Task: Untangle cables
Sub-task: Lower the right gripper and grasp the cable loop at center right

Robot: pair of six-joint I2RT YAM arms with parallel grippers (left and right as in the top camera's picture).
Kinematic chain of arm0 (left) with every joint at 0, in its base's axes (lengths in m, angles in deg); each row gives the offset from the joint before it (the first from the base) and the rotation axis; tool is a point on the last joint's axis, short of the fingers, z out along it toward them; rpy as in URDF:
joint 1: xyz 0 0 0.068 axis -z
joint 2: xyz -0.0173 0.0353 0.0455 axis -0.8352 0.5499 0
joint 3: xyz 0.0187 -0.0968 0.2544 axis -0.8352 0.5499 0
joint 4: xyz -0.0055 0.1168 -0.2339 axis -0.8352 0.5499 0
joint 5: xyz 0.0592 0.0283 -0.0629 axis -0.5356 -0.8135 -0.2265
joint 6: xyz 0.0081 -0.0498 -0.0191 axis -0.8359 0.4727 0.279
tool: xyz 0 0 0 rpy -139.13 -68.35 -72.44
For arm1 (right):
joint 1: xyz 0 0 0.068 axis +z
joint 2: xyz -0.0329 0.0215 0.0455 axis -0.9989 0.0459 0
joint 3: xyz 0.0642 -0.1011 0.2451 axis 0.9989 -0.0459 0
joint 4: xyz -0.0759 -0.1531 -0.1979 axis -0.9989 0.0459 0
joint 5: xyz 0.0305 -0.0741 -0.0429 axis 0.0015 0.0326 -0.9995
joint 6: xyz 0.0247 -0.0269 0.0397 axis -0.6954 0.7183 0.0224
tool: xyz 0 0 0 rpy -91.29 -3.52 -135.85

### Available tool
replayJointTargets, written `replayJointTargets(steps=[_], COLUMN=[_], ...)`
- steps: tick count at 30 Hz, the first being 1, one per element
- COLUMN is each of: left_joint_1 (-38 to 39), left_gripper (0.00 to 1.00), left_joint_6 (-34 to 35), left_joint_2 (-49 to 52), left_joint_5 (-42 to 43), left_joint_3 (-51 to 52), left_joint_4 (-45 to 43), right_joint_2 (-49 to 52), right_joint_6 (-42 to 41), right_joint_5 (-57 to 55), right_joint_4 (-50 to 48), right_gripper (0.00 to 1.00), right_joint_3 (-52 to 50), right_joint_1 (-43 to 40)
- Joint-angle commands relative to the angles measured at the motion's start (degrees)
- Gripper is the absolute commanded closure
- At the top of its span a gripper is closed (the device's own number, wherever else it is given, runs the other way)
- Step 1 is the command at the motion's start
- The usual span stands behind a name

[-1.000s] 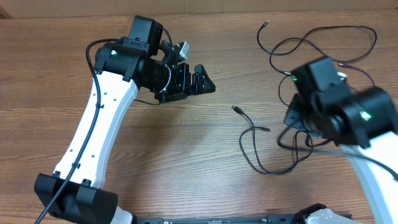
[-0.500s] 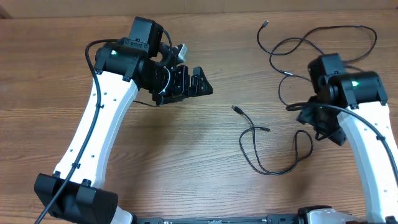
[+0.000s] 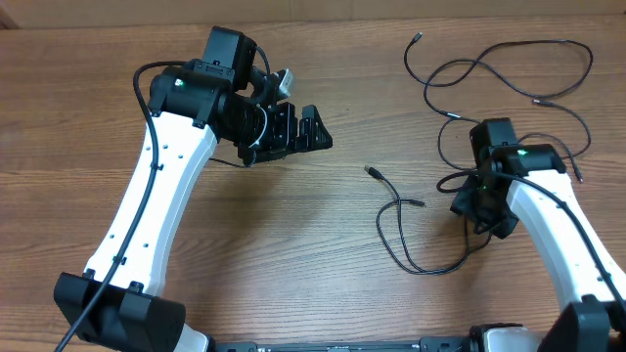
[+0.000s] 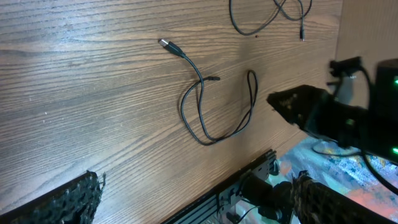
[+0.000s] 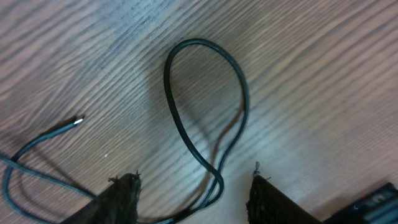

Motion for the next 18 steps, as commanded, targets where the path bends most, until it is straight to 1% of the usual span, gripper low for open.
replayJointTargets(steps=[1,6,18], left_joint_1=[-0.5,-0.5,-0.5], left_gripper=[0.0,0.0,0.01], left_joint_6=[-1.3,-1.3,-1.3], left_joint_2=[-1.7,-1.7,-1.7], left_joint_5=[-0.2,-0.2,-1.5], left_joint_3=[-1.4,-1.4,-1.4], left_joint_4=[0.0,-0.1,0.8], right_joint_2=[2.7,5.9,6.6], right_joint_6=[0.2,0.2,1.6], right_joint_5=[0.2,0.9,1.8], right_joint_4=[-2.5,-5.9,-7.6], right_gripper=[0.46,0.51,0.51], right_joint_3=[-2.1,-3.5,-6.0], right_joint_1=[-0.3,-0.3,-0.3])
